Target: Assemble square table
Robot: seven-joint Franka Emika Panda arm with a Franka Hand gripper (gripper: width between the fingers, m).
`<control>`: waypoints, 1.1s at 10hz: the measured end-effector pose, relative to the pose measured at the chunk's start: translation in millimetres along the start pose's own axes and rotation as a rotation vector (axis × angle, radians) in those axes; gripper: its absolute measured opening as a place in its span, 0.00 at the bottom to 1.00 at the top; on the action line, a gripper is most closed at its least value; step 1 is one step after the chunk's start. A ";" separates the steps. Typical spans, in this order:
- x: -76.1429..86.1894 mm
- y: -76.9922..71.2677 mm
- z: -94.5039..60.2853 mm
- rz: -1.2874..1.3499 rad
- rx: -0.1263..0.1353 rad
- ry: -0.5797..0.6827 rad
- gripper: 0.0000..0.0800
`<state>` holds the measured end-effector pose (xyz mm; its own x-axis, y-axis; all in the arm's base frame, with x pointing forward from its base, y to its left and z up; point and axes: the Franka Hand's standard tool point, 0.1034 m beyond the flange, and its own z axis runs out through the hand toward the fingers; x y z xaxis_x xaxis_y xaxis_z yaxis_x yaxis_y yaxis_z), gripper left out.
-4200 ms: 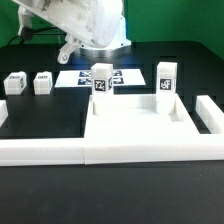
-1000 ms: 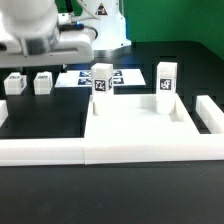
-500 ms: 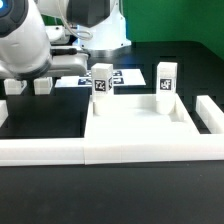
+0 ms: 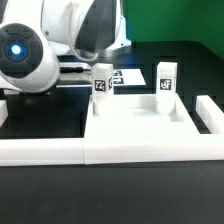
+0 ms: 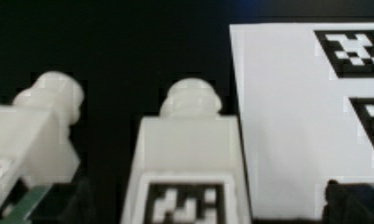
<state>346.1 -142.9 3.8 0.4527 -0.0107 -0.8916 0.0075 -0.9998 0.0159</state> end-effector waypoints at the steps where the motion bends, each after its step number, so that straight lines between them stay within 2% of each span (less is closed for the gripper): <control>1: -0.4 0.0 1.3 0.000 0.001 -0.003 0.81; 3: -0.3 0.0 1.1 -0.003 0.000 -0.002 0.50; 4: -0.3 0.0 1.0 -0.003 0.000 -0.002 0.50; 5: -0.3 0.0 1.0 -0.003 0.000 -0.002 0.35; 9: -0.3 0.0 0.9 -0.004 0.000 -0.002 0.36; 10: -3.3 0.4 -3.9 -0.021 -0.003 -0.004 0.36; 11: -17.9 0.1 -30.0 -0.063 -0.005 0.005 0.36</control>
Offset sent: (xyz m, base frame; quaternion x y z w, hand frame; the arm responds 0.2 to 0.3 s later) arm 0.0000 0.0000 0.0000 0.0000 0.0000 0.0000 1.0000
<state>364.8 -142.4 33.3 0.4558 0.0519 -0.8886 0.0404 -0.9985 -0.0376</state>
